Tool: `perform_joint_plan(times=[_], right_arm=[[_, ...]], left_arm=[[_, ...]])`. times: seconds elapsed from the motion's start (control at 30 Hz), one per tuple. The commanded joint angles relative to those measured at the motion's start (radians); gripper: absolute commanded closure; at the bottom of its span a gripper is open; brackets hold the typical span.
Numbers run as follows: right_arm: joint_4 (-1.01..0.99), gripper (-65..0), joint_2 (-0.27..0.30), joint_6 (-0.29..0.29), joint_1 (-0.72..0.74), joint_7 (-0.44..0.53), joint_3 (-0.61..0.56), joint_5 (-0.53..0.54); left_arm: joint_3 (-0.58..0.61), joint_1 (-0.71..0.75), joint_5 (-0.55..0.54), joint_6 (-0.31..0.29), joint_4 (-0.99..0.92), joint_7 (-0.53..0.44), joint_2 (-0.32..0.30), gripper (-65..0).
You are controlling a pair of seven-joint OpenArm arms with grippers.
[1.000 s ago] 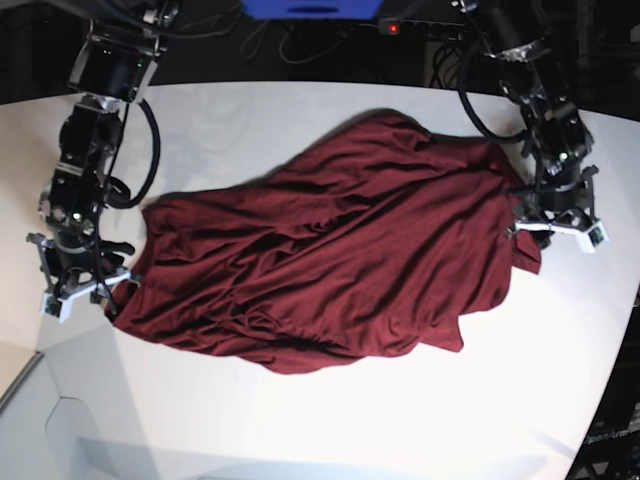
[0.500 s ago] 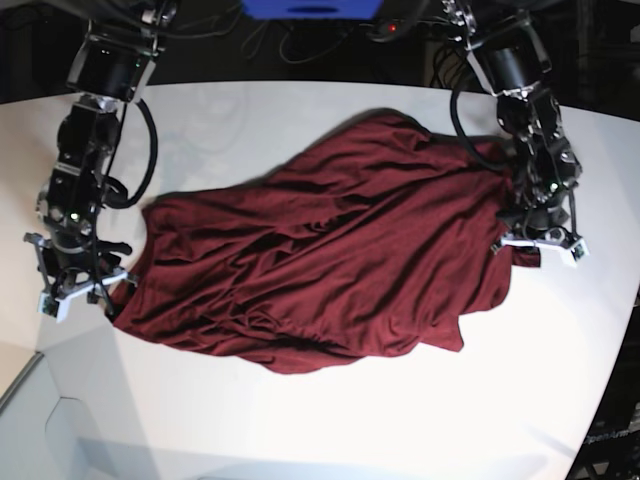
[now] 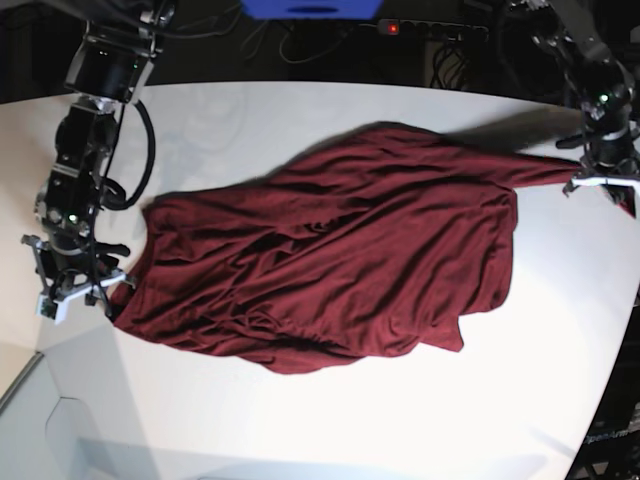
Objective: Layout the t-shirt on the table in an organized manner, then fold the t-shirt properly
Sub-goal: 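Pull a shirt corner outward with the left gripper and release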
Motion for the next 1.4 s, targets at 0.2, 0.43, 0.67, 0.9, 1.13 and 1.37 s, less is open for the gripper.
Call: perform_joint_plan(times=[0.2,0.43,0.67,0.9,1.13,1.37], right_arm=[[0.004,-27.0,-0.015,0.003,0.023,0.027,-0.002,0.001],[0.003,-27.0,-0.017,0.003,0.019,0.027,-0.002,0.001],[0.003,-27.0,-0.012,0.003,0.017,0.027,-0.001,0.001],[0.009,-27.0,-0.012,0.003,0.016,0.021,-0.001,0.001],[0.010,-27.0,-0.012,0.003,0.016,0.018,-0.001,0.001],[0.004,-27.0,0.006,0.003,0.016,0.022,0.004,-0.001]], left_arm=[[-0.047,0.002,0.000,0.001,-0.106,-0.022,-0.011,-0.4],[-0.024,0.002,-0.001,0.001,-0.159,-0.019,-0.002,-10.6],[-0.023,0.058,-0.230,0.001,-0.008,-0.019,-0.005,-29.0],[0.169,-0.027,-0.268,0.005,-0.097,-0.020,-0.005,-25.7],[0.263,-0.127,-0.233,0.007,-0.267,-0.028,0.004,-25.7],[0.259,-0.159,-0.231,0.005,-0.367,-0.029,-0.007,-25.5]])
